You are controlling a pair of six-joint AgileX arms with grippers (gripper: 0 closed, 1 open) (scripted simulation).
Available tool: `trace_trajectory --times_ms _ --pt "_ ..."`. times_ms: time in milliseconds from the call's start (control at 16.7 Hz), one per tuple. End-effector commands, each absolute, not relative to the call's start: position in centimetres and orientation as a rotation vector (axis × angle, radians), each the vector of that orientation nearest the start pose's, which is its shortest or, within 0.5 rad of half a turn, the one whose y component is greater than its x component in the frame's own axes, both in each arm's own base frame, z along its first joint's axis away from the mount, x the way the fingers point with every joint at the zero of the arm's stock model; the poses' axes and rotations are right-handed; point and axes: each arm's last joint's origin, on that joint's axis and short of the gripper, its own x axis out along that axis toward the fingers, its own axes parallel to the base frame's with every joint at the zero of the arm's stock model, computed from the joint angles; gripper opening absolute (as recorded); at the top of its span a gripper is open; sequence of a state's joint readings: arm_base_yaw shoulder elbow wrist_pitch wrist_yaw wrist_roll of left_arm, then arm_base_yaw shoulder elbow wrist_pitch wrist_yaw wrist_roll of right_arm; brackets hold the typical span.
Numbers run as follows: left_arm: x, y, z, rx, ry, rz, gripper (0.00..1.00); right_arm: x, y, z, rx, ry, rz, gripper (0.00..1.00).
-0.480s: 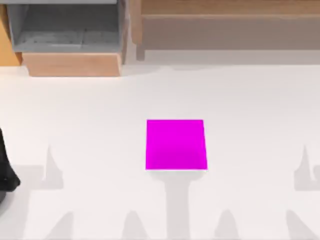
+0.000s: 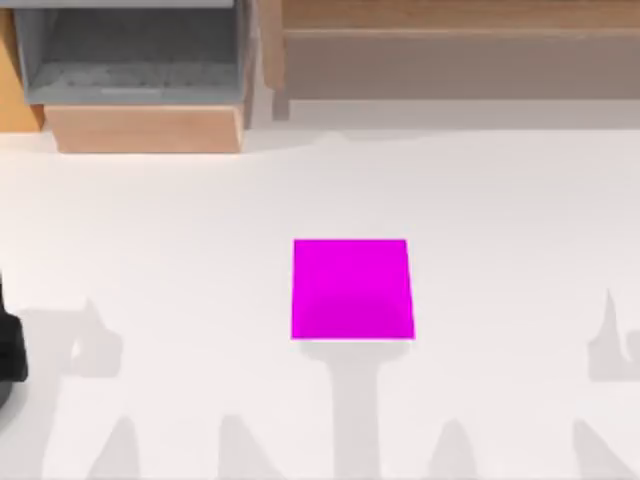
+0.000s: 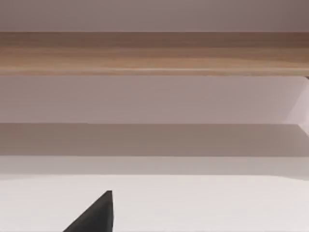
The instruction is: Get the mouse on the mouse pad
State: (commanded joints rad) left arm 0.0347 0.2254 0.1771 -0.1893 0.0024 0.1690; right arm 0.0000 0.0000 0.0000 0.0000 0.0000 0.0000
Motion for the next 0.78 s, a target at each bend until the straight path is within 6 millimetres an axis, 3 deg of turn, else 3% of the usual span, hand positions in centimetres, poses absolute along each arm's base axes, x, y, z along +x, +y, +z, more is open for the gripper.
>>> trace_trajectory --times_ms 240,480,780 --pt "13.7 1.0 19.8 0.337 0.630 -0.041 1.00 10.6 -0.1 16.0 0.000 0.000 0.000 1.00" --pt "17.3 2.2 19.9 0.468 1.053 -0.198 1.00 10.6 -0.1 16.0 0.000 0.000 0.000 1.00" --pt "21.3 3.9 19.7 0.543 1.382 -0.429 1.00 10.6 -0.1 16.0 0.000 0.000 0.000 1.00"
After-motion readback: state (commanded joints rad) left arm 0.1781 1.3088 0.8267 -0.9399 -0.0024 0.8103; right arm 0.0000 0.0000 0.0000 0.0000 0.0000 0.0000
